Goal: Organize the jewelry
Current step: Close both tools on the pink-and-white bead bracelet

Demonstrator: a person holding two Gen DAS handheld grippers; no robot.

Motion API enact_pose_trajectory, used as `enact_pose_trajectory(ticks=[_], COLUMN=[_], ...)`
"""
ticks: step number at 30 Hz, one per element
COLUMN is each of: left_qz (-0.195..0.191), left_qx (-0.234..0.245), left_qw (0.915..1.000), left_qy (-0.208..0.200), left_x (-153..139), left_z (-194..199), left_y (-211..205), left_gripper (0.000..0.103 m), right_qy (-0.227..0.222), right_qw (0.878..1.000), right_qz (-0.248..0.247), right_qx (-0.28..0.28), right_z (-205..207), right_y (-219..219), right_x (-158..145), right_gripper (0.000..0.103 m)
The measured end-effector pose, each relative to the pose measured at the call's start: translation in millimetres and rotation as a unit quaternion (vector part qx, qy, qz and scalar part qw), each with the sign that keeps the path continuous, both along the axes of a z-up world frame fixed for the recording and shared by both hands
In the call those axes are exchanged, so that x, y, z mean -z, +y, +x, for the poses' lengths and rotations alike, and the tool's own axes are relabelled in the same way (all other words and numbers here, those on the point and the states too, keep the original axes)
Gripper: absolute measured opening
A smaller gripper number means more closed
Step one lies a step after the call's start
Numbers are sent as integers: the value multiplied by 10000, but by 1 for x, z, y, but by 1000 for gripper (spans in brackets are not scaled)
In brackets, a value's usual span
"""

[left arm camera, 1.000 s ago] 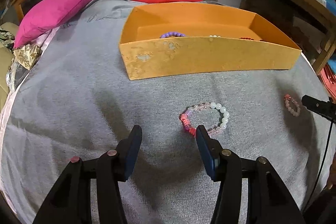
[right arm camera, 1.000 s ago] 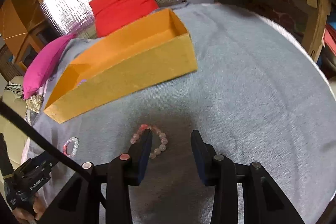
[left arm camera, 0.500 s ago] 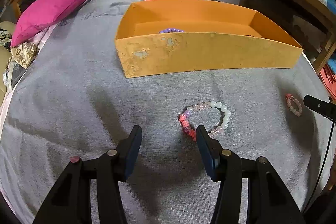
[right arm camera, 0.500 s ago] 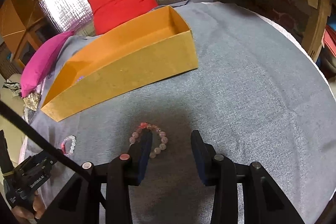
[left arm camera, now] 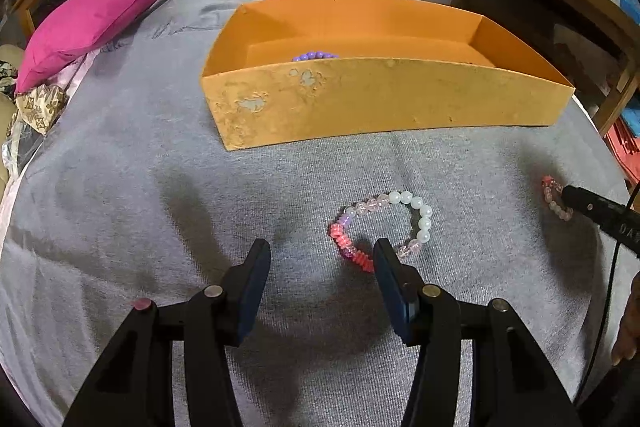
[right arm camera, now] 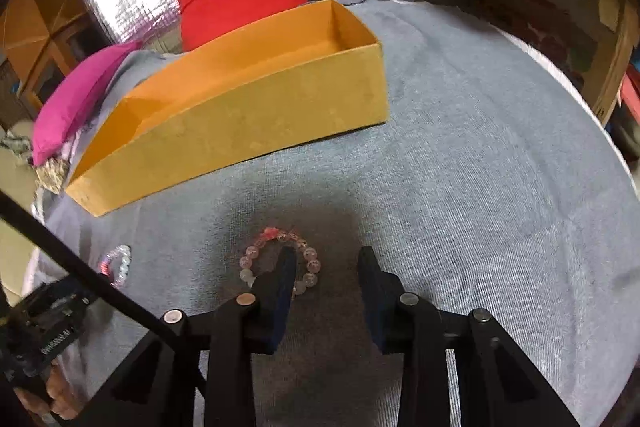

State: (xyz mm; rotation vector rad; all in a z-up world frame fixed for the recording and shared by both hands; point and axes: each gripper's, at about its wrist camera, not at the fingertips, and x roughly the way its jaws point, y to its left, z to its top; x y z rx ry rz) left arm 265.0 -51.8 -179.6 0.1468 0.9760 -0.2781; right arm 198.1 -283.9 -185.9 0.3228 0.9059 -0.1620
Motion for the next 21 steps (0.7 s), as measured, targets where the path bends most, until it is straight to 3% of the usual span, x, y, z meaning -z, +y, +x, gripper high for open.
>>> enact_pose_trajectory(ticks=[5,9,21], left_qz=[-12,6,-205], left_qx=[6,1,131], left_qw=[10000,10000,9997], left_qy=[-4,-7,95], left_x=[-1,-1,-3], left_z=[0,-1,-2], left_y=[1,0,-8], left_gripper=[54,54,56], right_qy=[40,32,-158], right_qw=[9983,9956,9976], right_qz=[-533,-839,-648], right_qx=[-250,-410,-176], right_z=[3,3,-3], right_y=[20,32,19], right_x=[1,1,-7], right_gripper=[16,11,9])
